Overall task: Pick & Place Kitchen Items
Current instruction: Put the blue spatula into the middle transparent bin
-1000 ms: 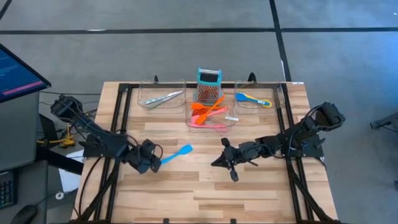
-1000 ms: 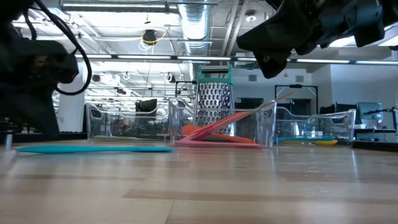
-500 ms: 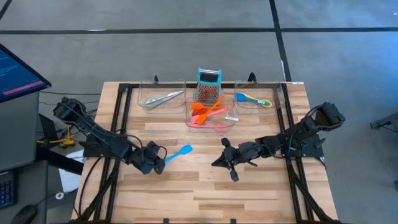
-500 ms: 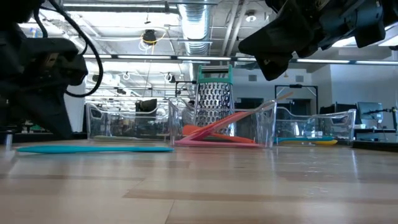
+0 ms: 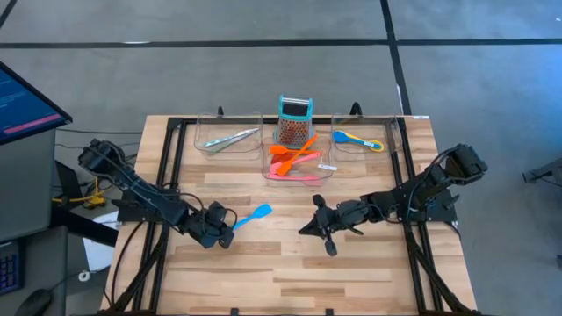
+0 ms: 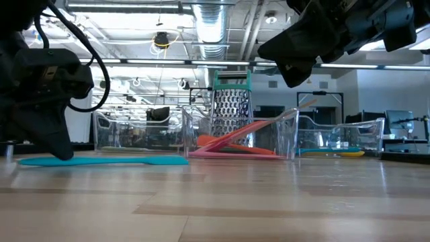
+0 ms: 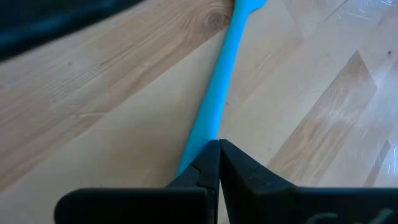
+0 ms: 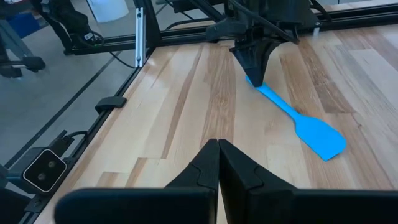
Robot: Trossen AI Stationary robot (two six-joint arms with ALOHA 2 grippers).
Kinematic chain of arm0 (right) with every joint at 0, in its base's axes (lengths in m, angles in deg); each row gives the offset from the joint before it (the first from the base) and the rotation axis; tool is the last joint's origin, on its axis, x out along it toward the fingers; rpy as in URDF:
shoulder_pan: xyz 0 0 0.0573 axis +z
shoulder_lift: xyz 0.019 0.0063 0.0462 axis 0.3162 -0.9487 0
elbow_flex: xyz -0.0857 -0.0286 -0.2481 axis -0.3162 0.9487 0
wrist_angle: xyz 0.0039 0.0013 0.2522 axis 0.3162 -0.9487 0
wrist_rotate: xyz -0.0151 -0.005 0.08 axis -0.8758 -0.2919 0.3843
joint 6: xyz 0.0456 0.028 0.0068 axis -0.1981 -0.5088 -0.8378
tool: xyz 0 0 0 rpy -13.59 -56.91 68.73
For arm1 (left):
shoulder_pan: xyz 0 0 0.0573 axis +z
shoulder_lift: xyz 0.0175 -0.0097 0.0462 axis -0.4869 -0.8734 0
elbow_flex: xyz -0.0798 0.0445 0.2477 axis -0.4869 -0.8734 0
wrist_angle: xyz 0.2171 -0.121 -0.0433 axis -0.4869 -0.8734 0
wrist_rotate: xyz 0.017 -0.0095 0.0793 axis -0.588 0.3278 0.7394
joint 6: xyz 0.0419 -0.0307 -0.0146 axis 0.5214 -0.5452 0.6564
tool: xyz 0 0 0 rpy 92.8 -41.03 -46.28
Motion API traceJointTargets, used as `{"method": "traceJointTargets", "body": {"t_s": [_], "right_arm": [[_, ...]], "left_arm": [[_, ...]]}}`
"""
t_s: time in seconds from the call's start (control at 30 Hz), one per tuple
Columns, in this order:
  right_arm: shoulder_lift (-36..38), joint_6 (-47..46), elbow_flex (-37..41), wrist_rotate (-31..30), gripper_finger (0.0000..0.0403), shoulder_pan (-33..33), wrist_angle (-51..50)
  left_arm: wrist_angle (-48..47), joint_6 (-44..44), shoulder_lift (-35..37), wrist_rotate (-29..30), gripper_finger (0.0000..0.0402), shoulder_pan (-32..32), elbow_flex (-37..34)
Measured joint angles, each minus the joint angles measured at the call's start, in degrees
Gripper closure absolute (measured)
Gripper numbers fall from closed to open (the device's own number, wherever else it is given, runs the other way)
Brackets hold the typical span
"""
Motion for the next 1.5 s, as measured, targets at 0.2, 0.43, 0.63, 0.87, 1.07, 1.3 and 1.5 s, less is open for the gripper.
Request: {"method": "traceJointTargets", "body": {"t_s": [0.2,0.43,0.63,0.87,1.07,1.3,1.5], "right_arm": [[0.00,0.00,0.00,-0.02,0.0403,0.00,-0.39],[0.00,0.02,0.00,-0.02,0.0403,0.00,-0.64],[0.00,0.02,0.00,-0.01,0.0403,0.00,-0.73],[0.00,0.02,0.00,0.00,0.0403,0.00,-0.86],[0.00,-0.05,0.02,-0.05,0.0403,0.43,-1.36],[0.00,-0.09,0.02,-0.04,0.0403,0.79,-1.58],[0.00,-0.09,0.02,-0.31,0.0403,0.76,-1.58]], "left_arm": [[0.03,0.29,0.19,-0.18,0.0400,0.00,-0.07],[0.33,1.89,0.19,0.84,0.0400,-0.04,-0.07],[0.57,2.40,0.19,1.03,0.0400,0.09,0.05],[0.82,8.63,7.05,4.43,0.0400,0.20,1.52],[-5.52,9.19,11.36,6.63,0.0400,0.20,1.57],[-9.28,7.85,9.29,5.56,0.0400,0.17,1.58],[-8.77,7.72,5.75,2.70,0.0400,-0.99,2.14]]}}
